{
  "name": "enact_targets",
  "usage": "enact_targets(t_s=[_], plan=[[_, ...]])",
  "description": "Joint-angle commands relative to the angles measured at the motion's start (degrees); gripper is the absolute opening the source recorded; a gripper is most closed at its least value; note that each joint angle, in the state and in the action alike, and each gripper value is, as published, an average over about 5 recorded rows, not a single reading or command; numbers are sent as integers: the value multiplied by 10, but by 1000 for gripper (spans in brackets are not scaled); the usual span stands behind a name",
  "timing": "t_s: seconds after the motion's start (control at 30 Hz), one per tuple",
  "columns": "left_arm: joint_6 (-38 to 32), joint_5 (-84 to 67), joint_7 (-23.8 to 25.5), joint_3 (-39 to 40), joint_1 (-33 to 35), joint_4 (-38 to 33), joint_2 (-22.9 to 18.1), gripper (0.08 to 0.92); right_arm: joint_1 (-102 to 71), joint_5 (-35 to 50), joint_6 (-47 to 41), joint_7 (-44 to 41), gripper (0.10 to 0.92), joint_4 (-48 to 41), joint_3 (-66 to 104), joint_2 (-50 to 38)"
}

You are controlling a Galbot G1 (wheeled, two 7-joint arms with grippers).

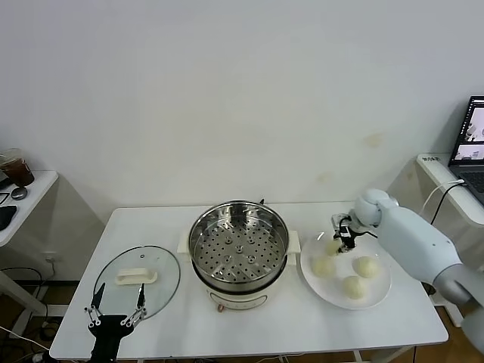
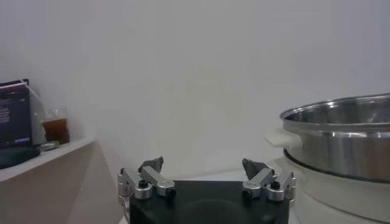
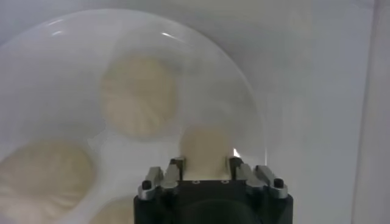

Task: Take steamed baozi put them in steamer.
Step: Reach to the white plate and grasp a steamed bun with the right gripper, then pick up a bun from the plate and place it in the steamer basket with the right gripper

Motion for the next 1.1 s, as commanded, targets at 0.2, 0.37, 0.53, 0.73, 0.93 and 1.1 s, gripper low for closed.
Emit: enact_targets(t_s=[0.2, 0.37, 0.53, 0.73, 0.93, 1.1], plan=[[1, 0, 1, 2, 1, -8, 4, 823, 127, 120, 13, -16, 395, 117, -67, -90], [1, -1, 2, 2, 0, -14, 8, 823, 237, 190, 35, -32, 399, 153, -137, -100], [3, -3, 3, 3, -2, -20, 12, 823, 343, 274, 76, -38, 399, 166, -210, -55], [4, -6, 4, -1, -2, -21, 17, 823, 399, 342, 137, -47, 405, 173, -282, 53], [4, -11, 5, -12, -1, -25, 17, 823, 383, 329, 202, -49, 407, 168, -323, 169], [5, -18, 6, -21, -1, -26, 17, 823, 349, 269, 279, -36, 411, 153, -355, 221]])
